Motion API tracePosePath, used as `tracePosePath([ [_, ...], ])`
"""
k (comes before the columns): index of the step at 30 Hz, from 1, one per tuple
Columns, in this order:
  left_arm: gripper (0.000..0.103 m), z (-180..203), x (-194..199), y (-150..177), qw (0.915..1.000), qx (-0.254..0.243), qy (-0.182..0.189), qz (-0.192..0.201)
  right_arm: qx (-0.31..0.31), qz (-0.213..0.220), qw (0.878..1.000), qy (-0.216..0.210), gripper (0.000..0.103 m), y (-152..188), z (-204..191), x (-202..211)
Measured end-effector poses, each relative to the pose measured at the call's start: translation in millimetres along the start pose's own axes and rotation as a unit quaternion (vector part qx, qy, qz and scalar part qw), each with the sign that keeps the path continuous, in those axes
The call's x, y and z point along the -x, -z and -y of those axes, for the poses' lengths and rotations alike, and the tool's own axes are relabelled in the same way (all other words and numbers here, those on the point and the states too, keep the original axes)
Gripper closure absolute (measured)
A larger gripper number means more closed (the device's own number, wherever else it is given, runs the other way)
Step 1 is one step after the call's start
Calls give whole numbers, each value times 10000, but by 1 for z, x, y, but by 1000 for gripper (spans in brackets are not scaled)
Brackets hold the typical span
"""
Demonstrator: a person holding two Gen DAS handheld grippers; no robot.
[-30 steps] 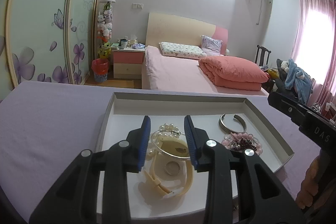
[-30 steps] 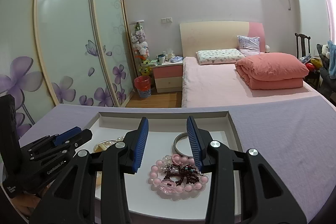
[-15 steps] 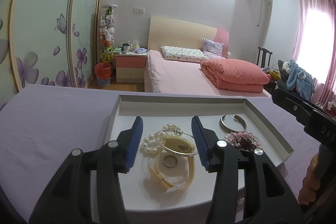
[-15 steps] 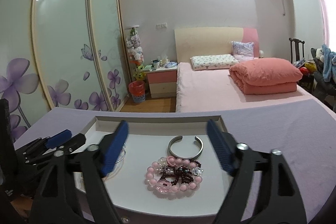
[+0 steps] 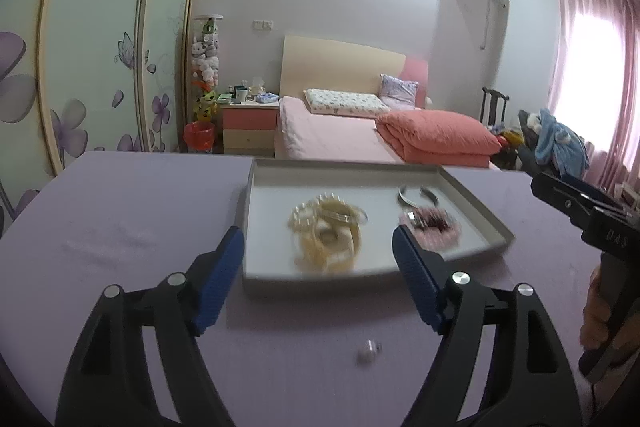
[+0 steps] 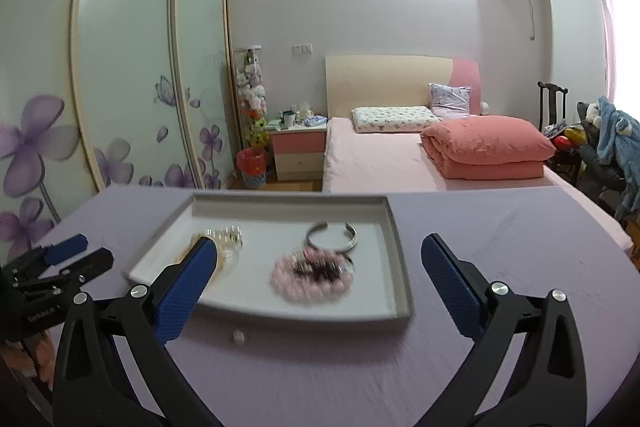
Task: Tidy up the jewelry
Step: 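Move the left tool off the tray and grasp a pearl earring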
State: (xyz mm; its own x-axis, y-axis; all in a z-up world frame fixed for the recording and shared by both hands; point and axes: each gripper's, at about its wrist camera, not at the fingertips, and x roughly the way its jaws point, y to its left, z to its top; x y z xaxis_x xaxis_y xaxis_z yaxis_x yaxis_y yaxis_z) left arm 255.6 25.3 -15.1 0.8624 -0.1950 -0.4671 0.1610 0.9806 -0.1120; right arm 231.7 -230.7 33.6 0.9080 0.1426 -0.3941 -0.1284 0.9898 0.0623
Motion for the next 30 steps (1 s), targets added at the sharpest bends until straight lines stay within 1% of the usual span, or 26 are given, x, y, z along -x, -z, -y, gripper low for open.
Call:
tracePosePath([
  [6,27,9,12,23,9991,40,67,-413,-59,-138,9999,69,2,23,12,32],
  [10,27,26,6,33,9978,-167,8,-643,-239,-234,9994,102,2,38,21,47],
  [11,29,31,3,34,9973,-241,-9,-701,-302,-272,9991,109,2,42,24,50],
  [13,35,41,-6,36,9954,-403,-37,-871,-380,-301,9987,143,2,48,27,55],
  [14,41,44,-12,37,9942,-451,-33,-980,-442,-316,9984,164,2,50,30,56],
  [18,52,47,-33,40,9900,-338,-16,-1367,-623,-326,9973,187,2,52,39,61],
  [20,61,47,-43,42,9873,-293,-12,-1559,-661,-296,9972,195,2,53,40,63],
  [22,64,46,-50,43,9850,-238,-25,-1709,-672,-268,9972,187,2,51,40,64],
  [24,66,46,-57,45,9826,-209,-49,-1842,-674,-252,9973,175,2,52,41,65],
  [25,70,46,-59,45,9816,-203,-66,-1897,-675,-255,9973,165,2,52,41,64],
  [26,75,46,-61,45,9808,-200,-63,-1941,-676,-266,9972,151,2,52,40,63],
  [27,78,47,-63,46,9796,-206,-57,-1997,-677,-276,9972,139,2,53,41,62],
  [28,81,47,-64,46,9793,-234,-78,-2008,-679,-288,9972,125,2,53,41,62],
  [29,86,48,-65,46,9793,-251,-71,-2006,-683,-307,9971,104,2,54,40,60],
  [30,86,49,-65,46,9788,-281,-64,-2028,-688,-319,9971,93,2,54,39,59],
])
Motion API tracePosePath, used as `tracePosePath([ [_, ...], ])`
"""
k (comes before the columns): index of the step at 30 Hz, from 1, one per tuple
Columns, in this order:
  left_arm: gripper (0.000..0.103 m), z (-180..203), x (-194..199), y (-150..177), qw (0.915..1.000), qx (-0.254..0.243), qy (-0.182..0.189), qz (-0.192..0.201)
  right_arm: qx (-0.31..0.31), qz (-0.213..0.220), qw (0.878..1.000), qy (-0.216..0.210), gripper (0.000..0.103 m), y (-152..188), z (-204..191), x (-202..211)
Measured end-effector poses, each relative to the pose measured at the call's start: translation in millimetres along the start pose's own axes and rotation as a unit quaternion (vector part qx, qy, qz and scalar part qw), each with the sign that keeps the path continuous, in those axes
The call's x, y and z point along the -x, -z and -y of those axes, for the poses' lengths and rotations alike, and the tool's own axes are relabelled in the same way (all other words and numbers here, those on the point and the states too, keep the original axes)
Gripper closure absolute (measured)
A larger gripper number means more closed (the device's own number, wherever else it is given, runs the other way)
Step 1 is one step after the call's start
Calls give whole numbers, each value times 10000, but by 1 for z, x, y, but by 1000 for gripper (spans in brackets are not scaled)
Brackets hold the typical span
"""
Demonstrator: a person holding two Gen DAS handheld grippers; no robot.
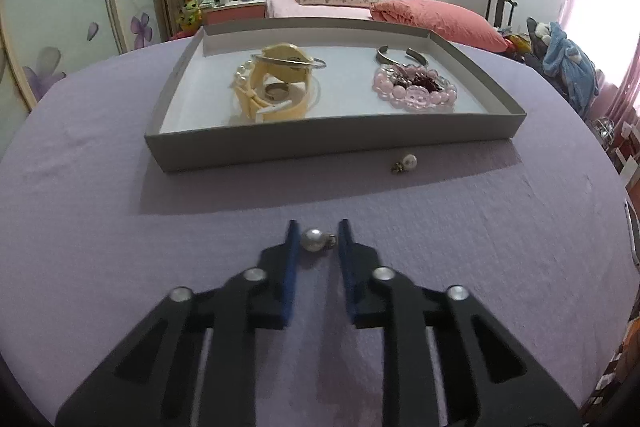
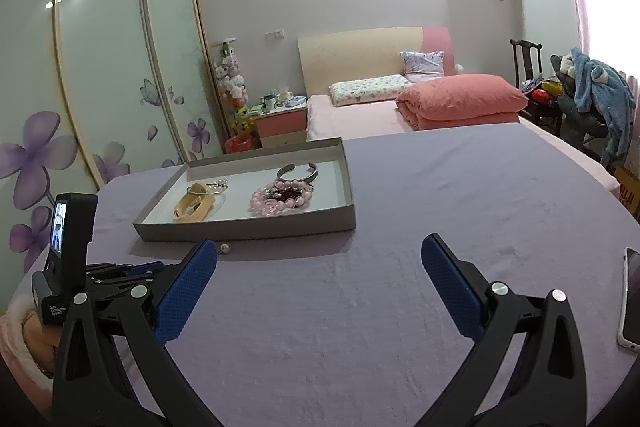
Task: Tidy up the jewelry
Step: 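Move the left tool off the tray and grasp a pearl earring, then grasp the second pearl earring with the right tool while the left holds a pearl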
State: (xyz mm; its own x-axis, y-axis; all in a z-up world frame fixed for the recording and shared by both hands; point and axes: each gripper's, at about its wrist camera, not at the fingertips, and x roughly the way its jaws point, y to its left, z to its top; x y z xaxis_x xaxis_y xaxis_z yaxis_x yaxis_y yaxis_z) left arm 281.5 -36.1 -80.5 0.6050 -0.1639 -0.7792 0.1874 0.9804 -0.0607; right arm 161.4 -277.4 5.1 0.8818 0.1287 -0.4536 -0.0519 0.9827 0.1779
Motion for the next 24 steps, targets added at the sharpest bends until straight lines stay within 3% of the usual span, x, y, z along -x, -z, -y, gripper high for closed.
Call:
tracePosePath([
  [5,87,-3,3,0,9999,35,91,47,-23,-79,9999,-119,2,1,-5,-5],
  [12,87,-22,25,-2,9989,226,55,397,91,-223,9994,-262,2,3,-19,-15],
  [22,87,-77,70,-6,9925,788,-12,940,539,-730,9946,-504,2,2,-58,-52],
  [24,87,-87,80,-7,9904,883,-37,1066,730,-878,9922,-496,13,2,-72,-64],
])
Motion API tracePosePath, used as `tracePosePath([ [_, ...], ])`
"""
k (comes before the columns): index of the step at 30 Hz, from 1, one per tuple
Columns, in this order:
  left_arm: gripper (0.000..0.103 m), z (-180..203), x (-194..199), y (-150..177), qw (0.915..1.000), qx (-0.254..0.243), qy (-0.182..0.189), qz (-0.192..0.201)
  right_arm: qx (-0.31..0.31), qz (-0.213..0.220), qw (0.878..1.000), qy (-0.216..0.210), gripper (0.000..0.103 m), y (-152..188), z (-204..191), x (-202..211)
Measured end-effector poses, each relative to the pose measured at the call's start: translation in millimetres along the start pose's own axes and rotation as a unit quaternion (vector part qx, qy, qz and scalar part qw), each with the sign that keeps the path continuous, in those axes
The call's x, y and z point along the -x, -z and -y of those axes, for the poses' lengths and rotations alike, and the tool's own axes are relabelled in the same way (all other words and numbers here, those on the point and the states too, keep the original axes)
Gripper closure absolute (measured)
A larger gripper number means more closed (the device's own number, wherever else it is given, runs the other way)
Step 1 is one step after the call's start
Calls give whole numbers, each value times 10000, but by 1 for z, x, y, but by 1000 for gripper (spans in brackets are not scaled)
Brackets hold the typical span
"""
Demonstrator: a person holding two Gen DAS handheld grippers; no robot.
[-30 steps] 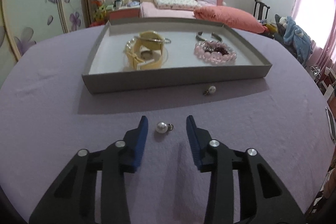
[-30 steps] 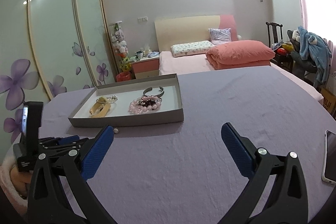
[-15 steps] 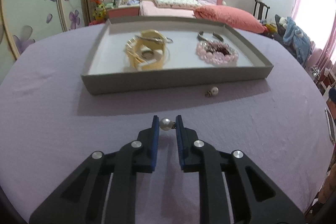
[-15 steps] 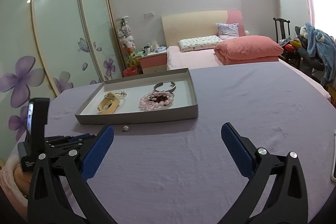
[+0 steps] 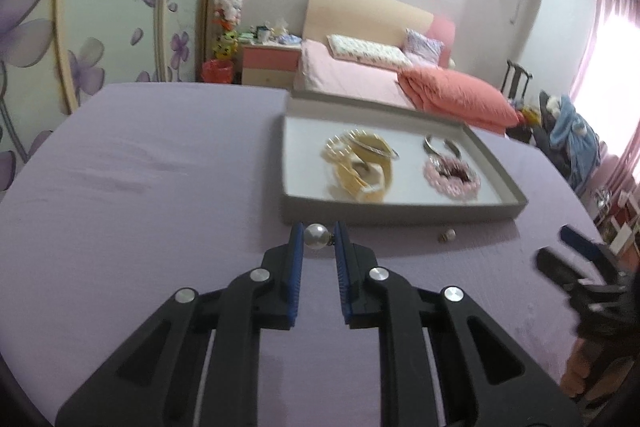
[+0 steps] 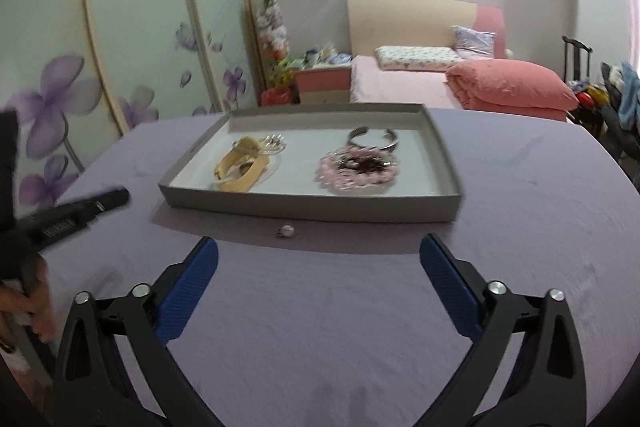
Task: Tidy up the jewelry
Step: 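Grasp the second pearl earring with the right tool while the left holds a pearl, then carry both pearl earrings over the grey tray with both tools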
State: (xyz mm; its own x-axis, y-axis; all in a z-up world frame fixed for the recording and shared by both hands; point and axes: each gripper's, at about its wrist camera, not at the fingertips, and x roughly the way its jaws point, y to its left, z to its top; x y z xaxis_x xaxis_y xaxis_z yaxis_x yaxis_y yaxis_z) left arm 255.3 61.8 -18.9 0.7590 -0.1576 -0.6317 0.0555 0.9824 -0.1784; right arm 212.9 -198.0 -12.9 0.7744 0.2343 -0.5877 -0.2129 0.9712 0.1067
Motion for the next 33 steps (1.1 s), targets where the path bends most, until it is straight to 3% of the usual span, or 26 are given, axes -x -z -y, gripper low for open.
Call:
tracePosePath([
  [6,87,-22,19,-12,9994,200,-23,297,262,-597,9979,40,41,-6,-19,-41],
  [11,87,-36,30,-15,9985,327,-50,446,238,-1030,9943,122,50,-5,-27,-72],
  [17,87,-39,31,-15,9984,344,-46,455,272,-1222,9920,164,62,-4,-33,-86],
  [21,87,-38,32,-13,9985,326,-32,437,261,-1234,9918,226,66,-7,-31,-89],
  [24,87,-37,31,-13,9986,310,-16,422,275,-1227,9917,271,81,-9,-29,-89],
  [33,87,-30,33,-11,9988,246,0,424,166,-1216,9922,220,84,-5,-18,-75],
])
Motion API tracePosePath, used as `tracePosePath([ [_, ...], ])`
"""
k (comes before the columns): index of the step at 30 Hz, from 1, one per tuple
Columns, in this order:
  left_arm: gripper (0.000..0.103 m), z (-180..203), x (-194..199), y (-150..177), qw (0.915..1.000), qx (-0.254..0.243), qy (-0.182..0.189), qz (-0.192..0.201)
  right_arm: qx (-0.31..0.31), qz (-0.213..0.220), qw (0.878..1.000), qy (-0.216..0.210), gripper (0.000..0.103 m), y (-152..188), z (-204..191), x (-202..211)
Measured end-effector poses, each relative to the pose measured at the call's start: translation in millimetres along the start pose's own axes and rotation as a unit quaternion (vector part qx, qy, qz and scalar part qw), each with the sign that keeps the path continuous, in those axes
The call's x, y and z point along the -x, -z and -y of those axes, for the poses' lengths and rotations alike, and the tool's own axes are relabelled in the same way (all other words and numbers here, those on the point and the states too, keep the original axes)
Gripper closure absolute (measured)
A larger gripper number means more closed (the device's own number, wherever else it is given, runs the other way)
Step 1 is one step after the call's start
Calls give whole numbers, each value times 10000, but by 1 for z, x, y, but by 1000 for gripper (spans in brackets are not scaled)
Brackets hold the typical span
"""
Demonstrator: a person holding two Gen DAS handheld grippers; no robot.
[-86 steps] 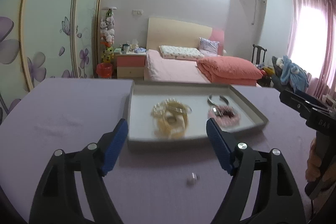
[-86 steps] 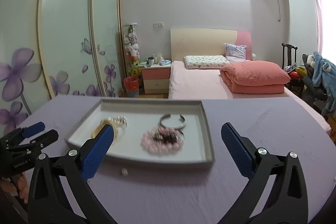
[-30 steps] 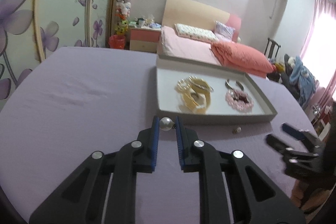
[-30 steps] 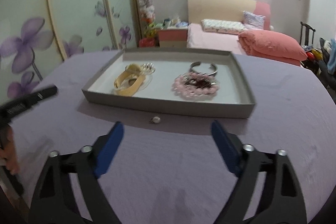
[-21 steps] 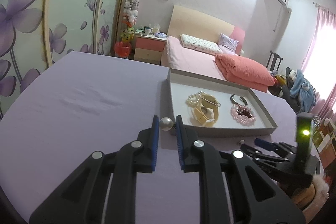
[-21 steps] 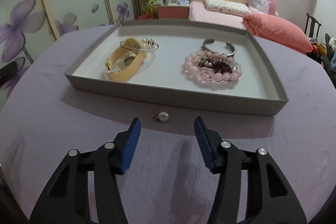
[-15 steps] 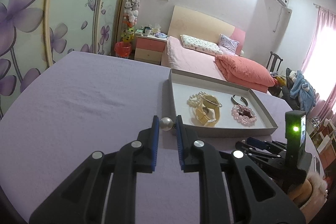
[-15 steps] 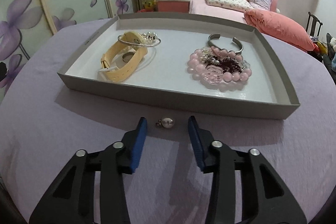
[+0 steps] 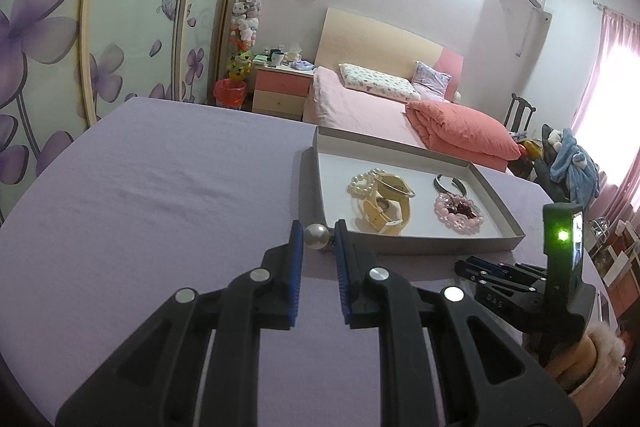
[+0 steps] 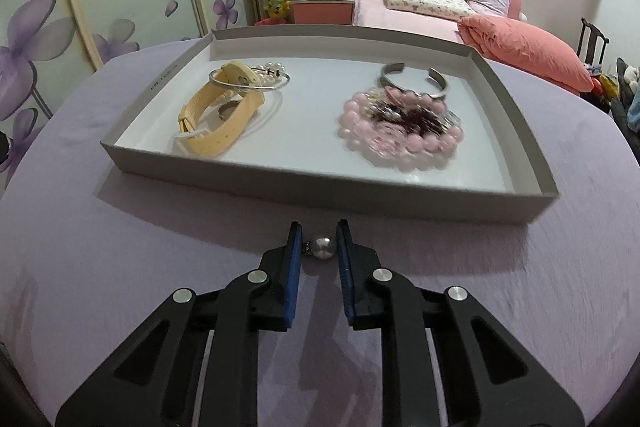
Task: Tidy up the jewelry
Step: 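Carry both pearl earrings over the grey tray with both tools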
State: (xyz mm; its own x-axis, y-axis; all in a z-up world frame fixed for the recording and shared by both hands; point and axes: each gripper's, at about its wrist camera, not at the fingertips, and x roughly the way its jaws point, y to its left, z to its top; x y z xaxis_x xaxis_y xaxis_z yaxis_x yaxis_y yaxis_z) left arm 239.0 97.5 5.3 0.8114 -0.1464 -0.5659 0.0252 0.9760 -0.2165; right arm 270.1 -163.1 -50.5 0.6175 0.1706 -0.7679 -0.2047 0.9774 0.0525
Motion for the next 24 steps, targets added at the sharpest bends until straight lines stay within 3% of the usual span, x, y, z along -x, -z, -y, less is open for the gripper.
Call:
tracePosePath([
  [6,87,8,2,10,9999,-48,106,-4,-230,322,9992,-31,85,16,22,35],
  [14,87,25,13,33,9994,-129,303,87,-550,1263,9903,168,84,45,50,104],
  [24,87,39,39,56,9979,-256,440,406,-843,1967,9766,202,84,75,65,134],
])
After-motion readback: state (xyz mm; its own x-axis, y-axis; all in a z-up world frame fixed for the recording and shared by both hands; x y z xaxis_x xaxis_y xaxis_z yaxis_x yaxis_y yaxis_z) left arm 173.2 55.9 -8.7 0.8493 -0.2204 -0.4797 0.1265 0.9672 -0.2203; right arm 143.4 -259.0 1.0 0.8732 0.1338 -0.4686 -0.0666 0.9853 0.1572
